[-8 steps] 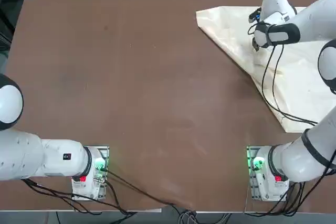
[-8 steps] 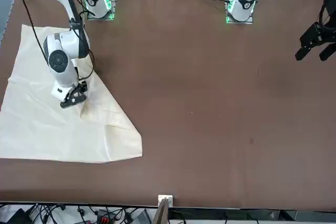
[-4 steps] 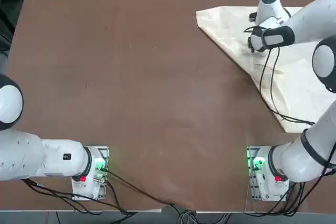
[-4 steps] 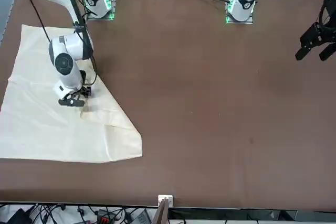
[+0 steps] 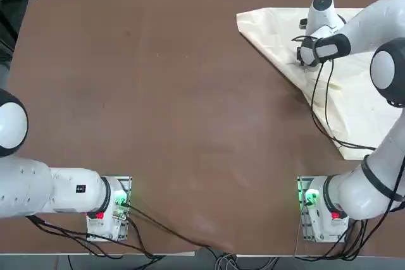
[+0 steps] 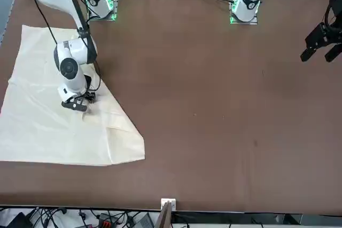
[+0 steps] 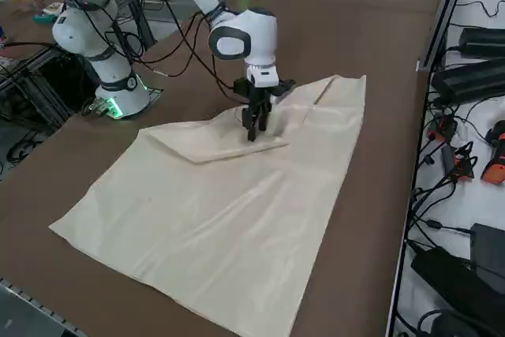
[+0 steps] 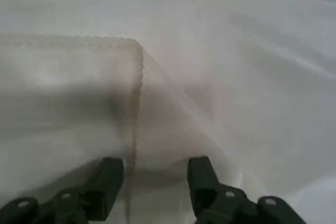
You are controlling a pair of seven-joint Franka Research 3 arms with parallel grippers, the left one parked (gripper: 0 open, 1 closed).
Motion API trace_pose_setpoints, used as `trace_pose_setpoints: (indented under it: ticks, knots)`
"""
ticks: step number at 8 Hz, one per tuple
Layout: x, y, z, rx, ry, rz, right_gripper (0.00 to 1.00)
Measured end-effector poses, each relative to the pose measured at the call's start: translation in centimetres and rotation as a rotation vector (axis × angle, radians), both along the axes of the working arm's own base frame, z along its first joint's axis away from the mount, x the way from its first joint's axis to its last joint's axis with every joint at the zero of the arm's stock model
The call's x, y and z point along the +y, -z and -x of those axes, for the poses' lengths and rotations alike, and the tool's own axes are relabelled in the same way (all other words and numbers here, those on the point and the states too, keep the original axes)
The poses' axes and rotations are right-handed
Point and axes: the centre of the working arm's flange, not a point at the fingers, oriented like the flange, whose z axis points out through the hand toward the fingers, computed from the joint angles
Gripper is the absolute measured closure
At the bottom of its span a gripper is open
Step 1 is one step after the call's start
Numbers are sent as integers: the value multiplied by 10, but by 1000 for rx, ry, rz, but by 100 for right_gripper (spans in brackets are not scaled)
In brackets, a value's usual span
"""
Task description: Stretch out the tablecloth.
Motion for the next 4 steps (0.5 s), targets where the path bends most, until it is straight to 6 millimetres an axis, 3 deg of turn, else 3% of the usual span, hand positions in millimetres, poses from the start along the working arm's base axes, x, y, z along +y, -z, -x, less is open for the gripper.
trace_pose_setpoints:
  ticks: [4]
  knots:
    - [-11,5,-1,-4,19,-1,21]
